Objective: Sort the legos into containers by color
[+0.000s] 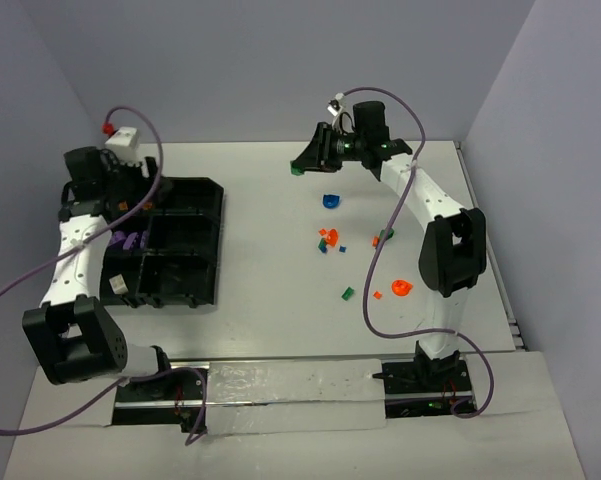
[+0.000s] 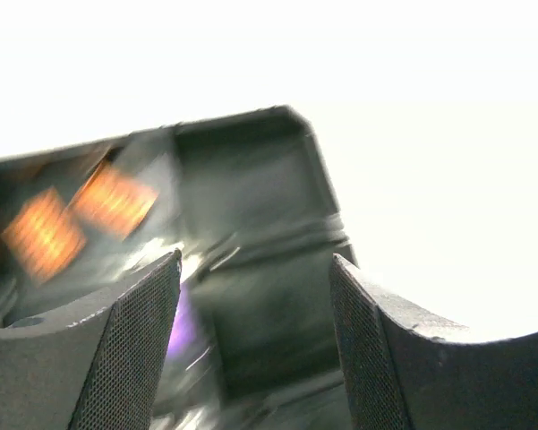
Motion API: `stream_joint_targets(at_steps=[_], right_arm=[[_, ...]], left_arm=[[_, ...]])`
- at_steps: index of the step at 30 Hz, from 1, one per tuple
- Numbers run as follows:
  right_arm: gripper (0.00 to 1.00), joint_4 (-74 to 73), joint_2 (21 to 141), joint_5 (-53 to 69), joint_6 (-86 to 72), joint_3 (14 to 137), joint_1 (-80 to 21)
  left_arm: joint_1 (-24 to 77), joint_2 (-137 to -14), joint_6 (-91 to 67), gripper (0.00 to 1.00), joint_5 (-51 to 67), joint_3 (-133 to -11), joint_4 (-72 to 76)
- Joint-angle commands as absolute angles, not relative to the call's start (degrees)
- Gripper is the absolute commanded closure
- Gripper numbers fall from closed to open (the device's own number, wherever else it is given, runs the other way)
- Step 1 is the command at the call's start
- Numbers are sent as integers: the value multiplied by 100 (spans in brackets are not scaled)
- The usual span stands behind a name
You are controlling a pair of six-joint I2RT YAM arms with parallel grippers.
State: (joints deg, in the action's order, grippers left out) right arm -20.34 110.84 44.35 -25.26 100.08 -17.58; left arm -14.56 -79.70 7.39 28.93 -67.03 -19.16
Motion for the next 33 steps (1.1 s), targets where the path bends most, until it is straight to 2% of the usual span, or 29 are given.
stream_joint_targets(at_steps=[1,7,15,21,33], right_arm=[[100,-616,11067,4354,-4267,10043,-1949],[100,161,11188,4680,-5165,10012,-2055],[100,56,11060,4367,-5103,10015,-2203],[100,-175,11030,4122,-5086,10096,-2306],[100,-26,10936,4374,-4962,10093,-2341]], left_arm=[[-62,-7756,-149,27,3773,-6965,-637],[1256,-8148,-689,27,3506,-7097,207],[1980,-8715,-953,26,2995,-7656,739],[2227,-9151,-1279,26,2478,-8091,941],[2347,-9577,-1358,31,2253,-8454,905]])
